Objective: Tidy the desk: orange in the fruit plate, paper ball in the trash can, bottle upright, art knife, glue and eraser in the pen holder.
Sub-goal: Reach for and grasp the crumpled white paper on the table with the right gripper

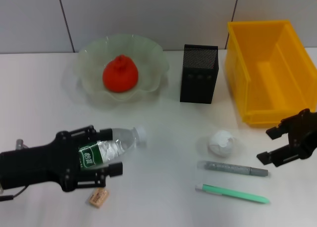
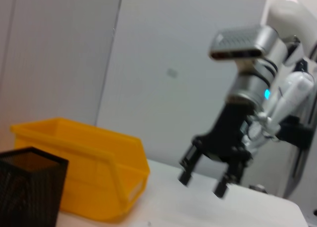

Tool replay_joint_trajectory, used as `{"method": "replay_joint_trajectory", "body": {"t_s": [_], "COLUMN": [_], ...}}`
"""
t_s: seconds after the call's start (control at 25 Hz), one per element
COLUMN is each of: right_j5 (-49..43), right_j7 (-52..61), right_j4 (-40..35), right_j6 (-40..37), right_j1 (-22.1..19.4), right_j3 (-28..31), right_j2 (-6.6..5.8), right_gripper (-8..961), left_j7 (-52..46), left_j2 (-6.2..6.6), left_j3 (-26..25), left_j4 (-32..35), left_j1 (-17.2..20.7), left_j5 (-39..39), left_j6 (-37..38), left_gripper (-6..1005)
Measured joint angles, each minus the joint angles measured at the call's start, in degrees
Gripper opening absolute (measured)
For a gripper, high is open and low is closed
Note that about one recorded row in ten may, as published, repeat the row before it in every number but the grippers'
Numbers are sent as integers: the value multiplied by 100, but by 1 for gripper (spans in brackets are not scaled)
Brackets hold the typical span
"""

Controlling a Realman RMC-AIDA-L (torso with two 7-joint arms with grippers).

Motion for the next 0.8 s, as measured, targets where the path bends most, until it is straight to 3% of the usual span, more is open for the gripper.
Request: {"method": "replay_joint_trajectory", "body": {"t_s": [0.32, 0.48, 0.8], "right_j5": [-372, -586, -670], "right_j7": [882, 1236, 1315], "right_j4": [-37, 658, 1816], "right_j6": [500, 1257, 1875], "right_j1": [338, 589, 1149], "right_j3": [-560, -989, -1061], "right_j2": [7, 5, 4], "right_gripper": [759, 758, 759], "left_j7": [139, 141, 162], "left_j2": [-31, -32, -27], "left_j3": [24, 51, 51], "left_j4": [-26, -30, -34], "left_j1": [-24, 1, 40], "left_j5": [351, 358, 363], "left_j6": [180, 205, 318], "left_gripper": [861, 861, 861]}}
